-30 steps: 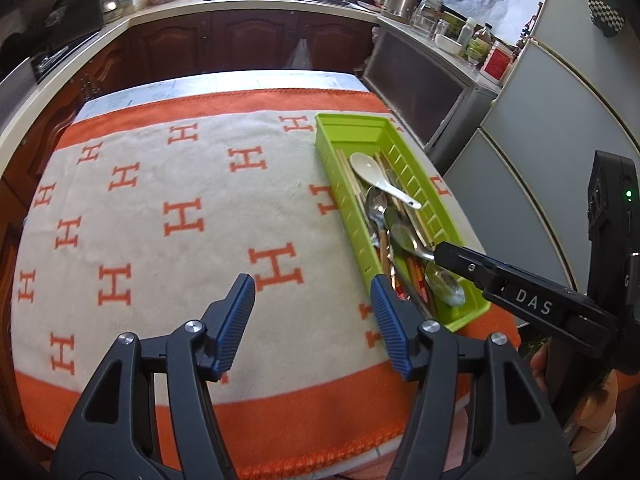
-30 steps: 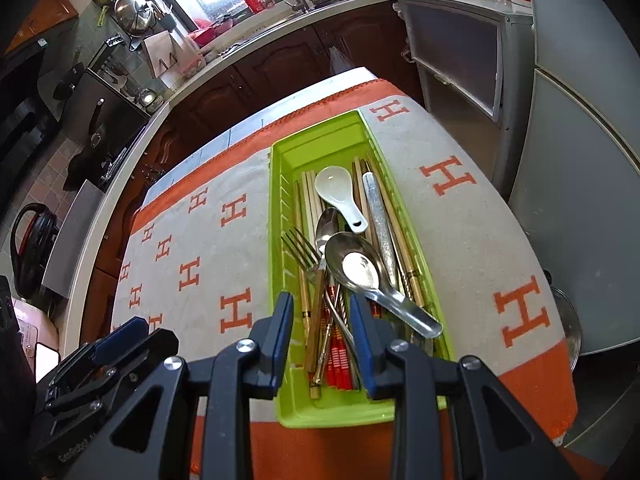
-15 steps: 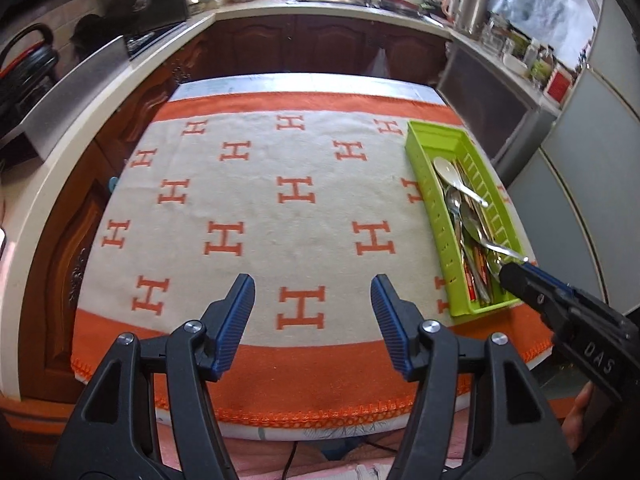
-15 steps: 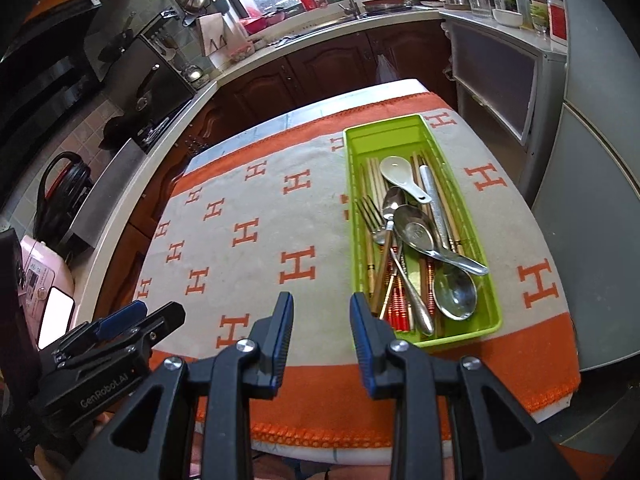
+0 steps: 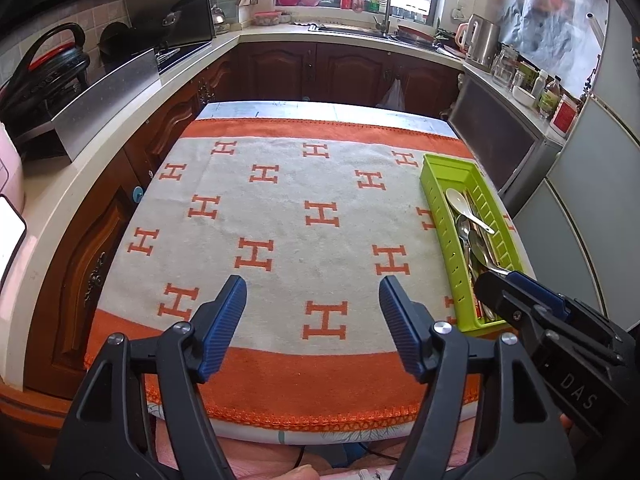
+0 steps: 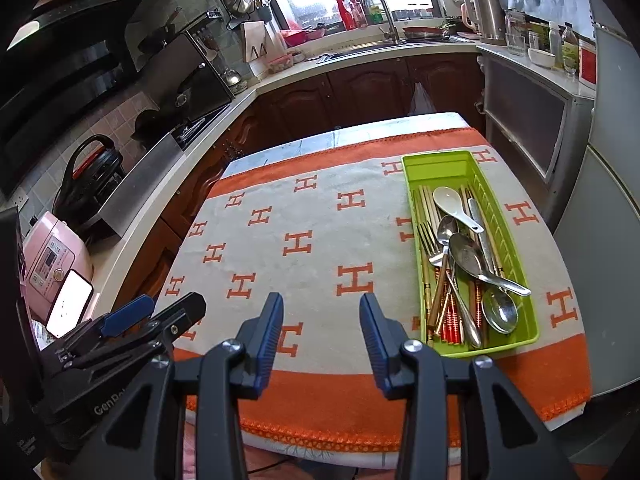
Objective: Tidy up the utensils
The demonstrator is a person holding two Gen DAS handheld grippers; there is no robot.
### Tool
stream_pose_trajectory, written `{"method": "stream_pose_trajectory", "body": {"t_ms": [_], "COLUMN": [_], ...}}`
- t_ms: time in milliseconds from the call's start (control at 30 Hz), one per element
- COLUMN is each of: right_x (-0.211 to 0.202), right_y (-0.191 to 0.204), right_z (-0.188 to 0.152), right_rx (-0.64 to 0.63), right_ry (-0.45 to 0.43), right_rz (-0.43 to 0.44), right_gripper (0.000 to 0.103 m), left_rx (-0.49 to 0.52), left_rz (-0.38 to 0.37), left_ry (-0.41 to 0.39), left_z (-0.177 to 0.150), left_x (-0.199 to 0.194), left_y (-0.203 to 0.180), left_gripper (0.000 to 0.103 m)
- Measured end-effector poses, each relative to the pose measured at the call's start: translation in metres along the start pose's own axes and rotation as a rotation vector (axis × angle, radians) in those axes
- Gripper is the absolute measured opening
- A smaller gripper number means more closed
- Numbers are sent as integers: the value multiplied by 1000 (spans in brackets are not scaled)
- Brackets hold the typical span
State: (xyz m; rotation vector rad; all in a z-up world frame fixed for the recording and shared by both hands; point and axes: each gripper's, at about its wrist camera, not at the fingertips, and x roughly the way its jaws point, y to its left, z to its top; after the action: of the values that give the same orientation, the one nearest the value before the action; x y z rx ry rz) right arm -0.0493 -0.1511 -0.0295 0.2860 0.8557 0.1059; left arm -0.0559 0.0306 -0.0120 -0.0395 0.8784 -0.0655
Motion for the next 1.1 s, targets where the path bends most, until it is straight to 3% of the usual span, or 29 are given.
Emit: {"method": "stream_pose_trajectory", "body": {"t_ms": [1100], "right_x": [24], "right_y": [22], "right_z": [3], "right_rx": [-18], "right_ry": [23], "right_rz": [-35], "right_gripper": [40], "left_rx": [-21], "left_rz": [-9], "left_ry": [38], "left_z": [5], "left_x": [28], "left_y": [17], "left_gripper": [67]}}
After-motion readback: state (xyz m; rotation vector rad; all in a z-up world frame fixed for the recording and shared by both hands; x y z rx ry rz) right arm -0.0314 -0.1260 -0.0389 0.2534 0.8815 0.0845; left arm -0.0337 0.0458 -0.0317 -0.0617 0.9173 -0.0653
